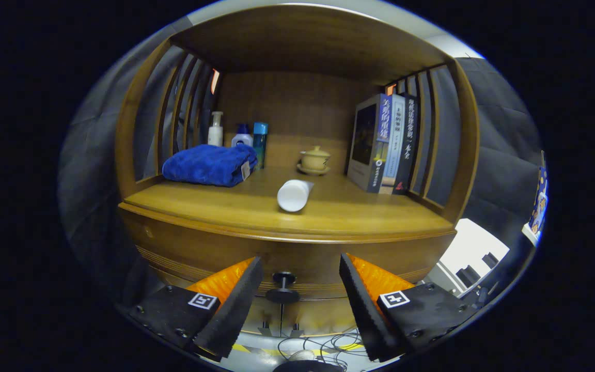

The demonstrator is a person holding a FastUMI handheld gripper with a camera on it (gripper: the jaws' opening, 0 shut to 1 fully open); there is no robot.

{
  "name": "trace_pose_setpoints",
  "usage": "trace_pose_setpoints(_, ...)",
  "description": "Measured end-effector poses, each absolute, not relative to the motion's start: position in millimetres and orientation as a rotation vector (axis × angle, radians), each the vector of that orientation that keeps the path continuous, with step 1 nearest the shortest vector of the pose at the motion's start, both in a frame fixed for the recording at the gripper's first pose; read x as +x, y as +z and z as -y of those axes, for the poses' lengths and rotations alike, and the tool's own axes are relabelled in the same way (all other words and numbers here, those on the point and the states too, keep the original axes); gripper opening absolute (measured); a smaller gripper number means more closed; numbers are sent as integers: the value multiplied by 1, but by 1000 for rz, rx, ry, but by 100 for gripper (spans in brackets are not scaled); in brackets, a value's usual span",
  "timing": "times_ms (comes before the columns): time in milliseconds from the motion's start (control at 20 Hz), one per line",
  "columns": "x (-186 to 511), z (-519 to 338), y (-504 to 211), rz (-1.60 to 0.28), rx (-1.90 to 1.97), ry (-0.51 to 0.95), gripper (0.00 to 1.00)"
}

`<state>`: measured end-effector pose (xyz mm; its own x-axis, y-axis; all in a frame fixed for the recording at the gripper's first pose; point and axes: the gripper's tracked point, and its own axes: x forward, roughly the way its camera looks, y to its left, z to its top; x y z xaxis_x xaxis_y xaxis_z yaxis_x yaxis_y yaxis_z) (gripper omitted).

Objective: Pull open the drawer, take out the items inside it, and place them on the countertop above the cabinet.

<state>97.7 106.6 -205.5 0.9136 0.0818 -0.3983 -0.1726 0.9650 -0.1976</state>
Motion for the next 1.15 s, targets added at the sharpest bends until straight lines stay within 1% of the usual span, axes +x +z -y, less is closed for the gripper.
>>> trace_pose_setpoints(350,75,-70,-108,-302,-184,108,98)
trace_pose_setpoints(600,72,-53,-23,-187,-179,87,98)
trace_pose_setpoints(800,68,-60,24,-131,-135,116,98)
trace_pose_setpoints(1000,67,-67,59,-112,-78,132,98)
trace_pose_setpoints(1150,60,-69,60,-119,-90,131,98)
